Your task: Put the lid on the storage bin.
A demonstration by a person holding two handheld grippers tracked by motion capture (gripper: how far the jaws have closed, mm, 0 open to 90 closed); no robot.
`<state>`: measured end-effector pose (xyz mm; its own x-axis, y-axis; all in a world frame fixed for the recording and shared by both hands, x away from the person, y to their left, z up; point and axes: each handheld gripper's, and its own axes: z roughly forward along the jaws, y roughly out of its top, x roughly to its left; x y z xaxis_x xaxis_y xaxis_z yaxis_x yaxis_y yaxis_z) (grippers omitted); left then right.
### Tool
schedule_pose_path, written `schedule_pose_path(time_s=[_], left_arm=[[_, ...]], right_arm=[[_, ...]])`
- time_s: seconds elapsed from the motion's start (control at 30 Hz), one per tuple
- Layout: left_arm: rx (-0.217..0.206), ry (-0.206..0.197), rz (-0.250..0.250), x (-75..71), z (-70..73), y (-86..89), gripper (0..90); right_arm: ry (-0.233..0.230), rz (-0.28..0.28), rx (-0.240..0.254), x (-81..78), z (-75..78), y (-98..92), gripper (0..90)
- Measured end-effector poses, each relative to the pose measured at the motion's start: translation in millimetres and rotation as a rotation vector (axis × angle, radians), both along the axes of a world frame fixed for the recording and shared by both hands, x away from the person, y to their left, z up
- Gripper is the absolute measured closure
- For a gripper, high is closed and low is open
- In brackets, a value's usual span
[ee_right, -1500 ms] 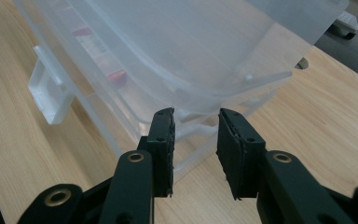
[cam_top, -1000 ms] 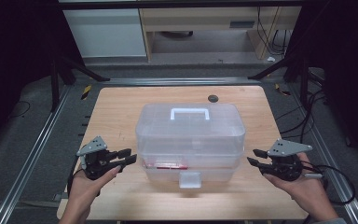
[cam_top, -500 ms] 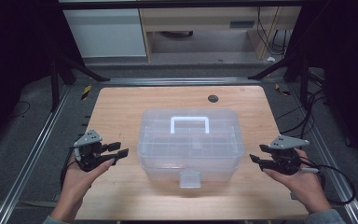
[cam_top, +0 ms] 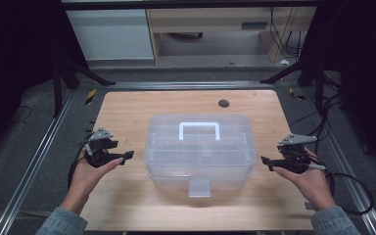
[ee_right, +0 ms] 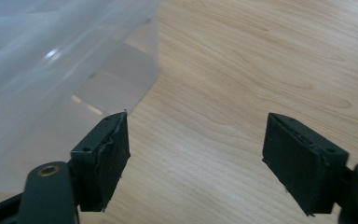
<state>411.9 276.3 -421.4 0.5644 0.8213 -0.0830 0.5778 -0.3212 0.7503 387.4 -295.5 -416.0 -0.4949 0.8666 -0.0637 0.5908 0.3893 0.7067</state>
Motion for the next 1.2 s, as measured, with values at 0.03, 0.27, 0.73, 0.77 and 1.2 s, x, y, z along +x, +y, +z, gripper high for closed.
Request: schedule_pose_path(time_s=[0.03, 0.27, 0.73, 0.77, 1.2], left_arm=[[0.003, 0.007, 0.012, 3.9, -2.1, 0.0, 15.7], [0.03, 0.037, 0.033, 21.5, -11.5, -3.4, 8.3], [0.098, 0.062, 0.044, 55.1, -25.8, -11.5, 5.1], [0.107, 0.061, 0.043, 57.7, -26.3, -12.3, 5.0], [0.19, 0.067, 0.11, 86.5, -43.4, -16.6, 4.9]], right_arm=[[0.0, -0.01, -0.008, 2.8, -0.9, -0.4, 21.3], [0.021, -0.051, -0.021, 18.0, -6.9, -2.3, 18.3], [0.049, -0.157, -0.029, 55.0, -19.3, -12.8, 16.8], [0.052, -0.163, -0.028, 57.7, -19.9, -12.9, 16.8], [0.055, -0.27, -0.011, 92.5, -37.5, -16.2, 23.9]])
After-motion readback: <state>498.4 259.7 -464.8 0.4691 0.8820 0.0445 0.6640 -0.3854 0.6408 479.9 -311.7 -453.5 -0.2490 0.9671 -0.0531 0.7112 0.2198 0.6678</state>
